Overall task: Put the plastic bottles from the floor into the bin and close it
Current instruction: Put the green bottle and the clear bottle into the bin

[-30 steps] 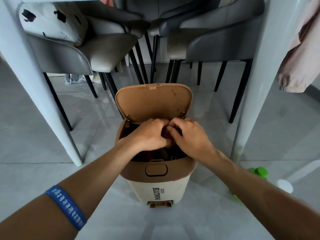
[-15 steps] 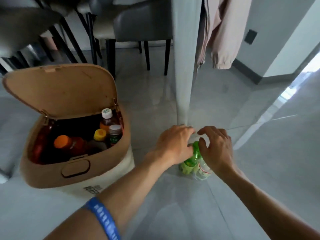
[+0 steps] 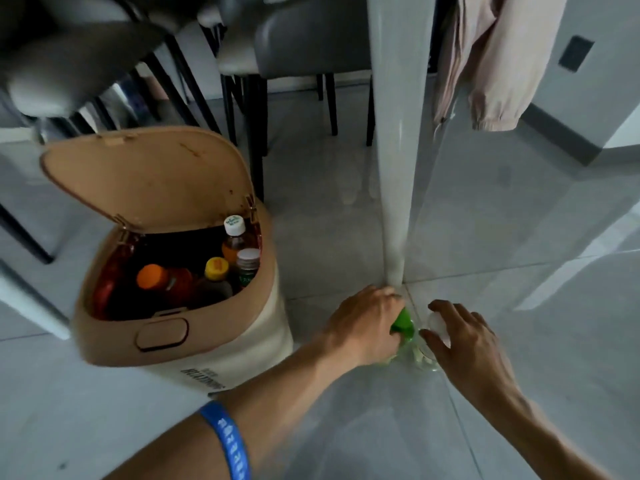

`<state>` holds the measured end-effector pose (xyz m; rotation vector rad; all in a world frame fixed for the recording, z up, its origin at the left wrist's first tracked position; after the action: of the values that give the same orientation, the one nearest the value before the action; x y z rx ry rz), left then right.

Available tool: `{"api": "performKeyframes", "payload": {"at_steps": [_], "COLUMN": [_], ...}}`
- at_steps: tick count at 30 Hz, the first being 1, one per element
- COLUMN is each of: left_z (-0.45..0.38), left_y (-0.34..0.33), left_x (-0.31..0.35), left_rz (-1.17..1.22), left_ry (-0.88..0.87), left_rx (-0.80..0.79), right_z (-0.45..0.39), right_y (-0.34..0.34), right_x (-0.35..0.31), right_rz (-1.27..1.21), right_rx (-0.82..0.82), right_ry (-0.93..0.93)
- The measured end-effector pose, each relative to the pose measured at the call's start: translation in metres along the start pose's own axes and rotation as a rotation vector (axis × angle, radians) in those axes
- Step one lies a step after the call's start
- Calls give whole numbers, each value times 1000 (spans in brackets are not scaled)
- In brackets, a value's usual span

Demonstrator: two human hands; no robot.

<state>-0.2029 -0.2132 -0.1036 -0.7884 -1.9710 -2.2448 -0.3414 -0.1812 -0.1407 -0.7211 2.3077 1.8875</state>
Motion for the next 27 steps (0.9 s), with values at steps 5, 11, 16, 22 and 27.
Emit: {"api": "performKeyframes", "payload": {"at_steps": [5,11,16,22,27], "left_z": [18,52,113,123,109], "left_y": [105,287,387,381,326], "left_x": [-4,-26,-68,-140,-201], "left_rz": [88,293,265,127,31], "left_ry": [3,52,79,212,308], "left_rx": [81,278,394,204,-15], "right_z": [-33,-93,-115,-134,-147], "right_y": [40,140,189,164,126], "right_x": [-45,-135,-200,-253,-279], "right_rz": [-171,-332,-480,-550,-556], "right_rx": [172,583,791,717,520], "right_ry": [-17,109,260,356,345]}}
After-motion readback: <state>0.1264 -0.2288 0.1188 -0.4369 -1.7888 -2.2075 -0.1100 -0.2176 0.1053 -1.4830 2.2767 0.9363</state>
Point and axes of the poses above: each hand's wrist, its own z-axis away from the middle knuckle, its own y-axis out of the back of the hand, x = y × z, the point moved 7 cm from there along -z, towards the middle knuckle, and after that the axes turned 15 degrees about y, right-handed, at the moved point
